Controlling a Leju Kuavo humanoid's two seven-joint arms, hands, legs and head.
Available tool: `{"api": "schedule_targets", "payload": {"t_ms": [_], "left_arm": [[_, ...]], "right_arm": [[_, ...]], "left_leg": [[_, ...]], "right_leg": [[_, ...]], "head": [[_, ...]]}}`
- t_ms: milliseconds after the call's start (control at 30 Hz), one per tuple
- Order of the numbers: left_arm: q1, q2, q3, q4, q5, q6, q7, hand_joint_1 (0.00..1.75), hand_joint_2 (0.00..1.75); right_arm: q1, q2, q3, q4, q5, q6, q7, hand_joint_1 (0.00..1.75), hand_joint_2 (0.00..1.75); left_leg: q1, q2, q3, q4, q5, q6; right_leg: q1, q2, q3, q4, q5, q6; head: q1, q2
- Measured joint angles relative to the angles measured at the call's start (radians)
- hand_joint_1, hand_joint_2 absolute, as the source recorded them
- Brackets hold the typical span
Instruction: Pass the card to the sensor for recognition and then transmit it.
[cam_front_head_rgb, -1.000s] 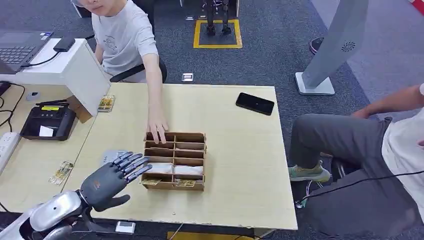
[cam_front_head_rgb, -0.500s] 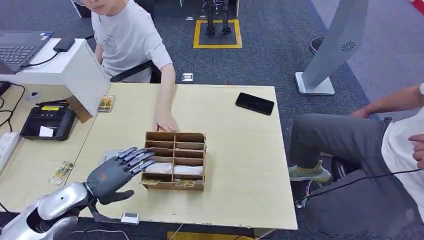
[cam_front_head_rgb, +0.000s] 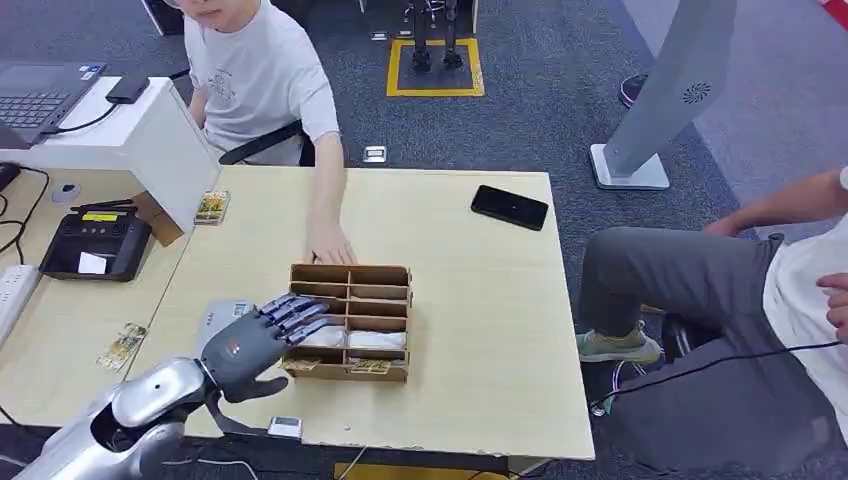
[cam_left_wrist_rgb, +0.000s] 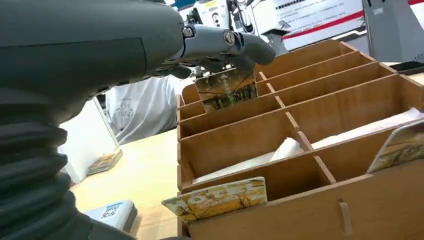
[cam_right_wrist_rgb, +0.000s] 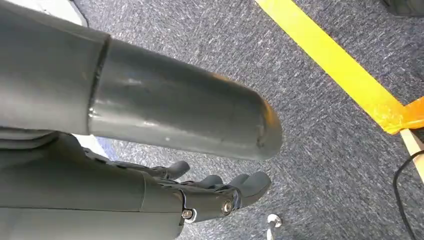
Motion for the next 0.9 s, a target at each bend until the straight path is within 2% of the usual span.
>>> {"api": "schedule_targets", "payload": {"t_ms": [333,900], "left_arm": [[0.000,0.002,-0.005,0.018,0.008,0.010,0.016,0.00,1.75],[0.000,0.035,-0.007,0.019,0.025,0.009,0.026,0.00,1.75]], "right_arm": [[0.002,0.000,0.000,0.000,-0.002,0.000,0.000,0.00,0.00],[0.002,0.000,0.001,0.000,-0.002,0.000,-0.006,0.00,0.00]], "left_leg": [[0.000,0.000,0.000,0.000,0.000,0.000],[0.000,0.000,0.000,0.000,0.000,0.000]], "right_leg": [[0.000,0.000,0.000,0.000,0.000,0.000],[0.000,0.000,0.000,0.000,0.000,0.000]], "head": [[0.000,0.000],[0.000,0.000]]}}
